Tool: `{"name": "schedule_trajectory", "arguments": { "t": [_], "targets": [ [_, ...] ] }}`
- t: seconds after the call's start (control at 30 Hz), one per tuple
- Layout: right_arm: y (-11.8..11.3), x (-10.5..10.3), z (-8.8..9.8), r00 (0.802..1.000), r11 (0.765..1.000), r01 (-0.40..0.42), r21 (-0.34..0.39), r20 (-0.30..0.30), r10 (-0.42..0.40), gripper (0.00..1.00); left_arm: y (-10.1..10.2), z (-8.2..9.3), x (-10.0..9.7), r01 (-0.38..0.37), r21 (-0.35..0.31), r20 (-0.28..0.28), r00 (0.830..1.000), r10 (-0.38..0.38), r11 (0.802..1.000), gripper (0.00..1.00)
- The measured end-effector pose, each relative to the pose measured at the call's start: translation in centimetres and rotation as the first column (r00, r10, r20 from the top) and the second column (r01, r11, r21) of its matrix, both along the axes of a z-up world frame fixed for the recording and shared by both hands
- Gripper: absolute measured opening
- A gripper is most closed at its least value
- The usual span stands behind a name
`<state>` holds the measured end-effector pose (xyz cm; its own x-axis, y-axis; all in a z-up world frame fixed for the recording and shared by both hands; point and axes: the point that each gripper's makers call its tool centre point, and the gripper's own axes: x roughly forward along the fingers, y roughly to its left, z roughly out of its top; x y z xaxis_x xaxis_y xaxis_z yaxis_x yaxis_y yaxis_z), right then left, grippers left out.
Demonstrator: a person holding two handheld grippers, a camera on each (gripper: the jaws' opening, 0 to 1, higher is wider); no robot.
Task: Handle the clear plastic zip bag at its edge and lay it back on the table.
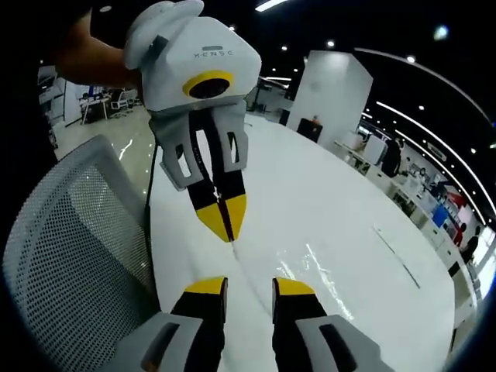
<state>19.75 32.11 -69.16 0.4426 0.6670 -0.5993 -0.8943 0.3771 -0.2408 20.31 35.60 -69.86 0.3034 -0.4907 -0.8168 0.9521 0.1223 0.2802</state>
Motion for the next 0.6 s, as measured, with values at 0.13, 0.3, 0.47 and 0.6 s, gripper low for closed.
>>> {"name": "schedule_trajectory", "arguments": {
  "t": [0.13,0.3,0.47,0.6],
  "targets": [
    [0.5,-0.3,-0.2,1.0,1.0,-0.023,-0.002,-0.003,0.023,0.16,-0.3,0.2,-0.4,0.008,0.0,-0.003,1.0,-0.009,1.0,0.0],
    [1.0,-0.5,-0.5,0.999,0.999,-0.042,-0.008,-0.005,0.042,0.12,-0.8,0.2,-0.7,0.023,-0.001,-0.006,1.0,-0.023,1.0,0.0],
    [1.4,-0.7,-0.7,0.999,0.998,-0.054,-0.011,-0.006,0.054,0.1,-1.2,0.4,-1.0,0.033,-0.005,-0.01,0.999,-0.033,0.999,0.0],
    [1.6,-0.7,-0.8,0.998,0.998,-0.063,-0.014,-0.004,0.063,0.08,-1.4,0.5,-1.3,0.041,-0.008,-0.014,0.999,-0.041,0.999,0.0]
  ]
}}
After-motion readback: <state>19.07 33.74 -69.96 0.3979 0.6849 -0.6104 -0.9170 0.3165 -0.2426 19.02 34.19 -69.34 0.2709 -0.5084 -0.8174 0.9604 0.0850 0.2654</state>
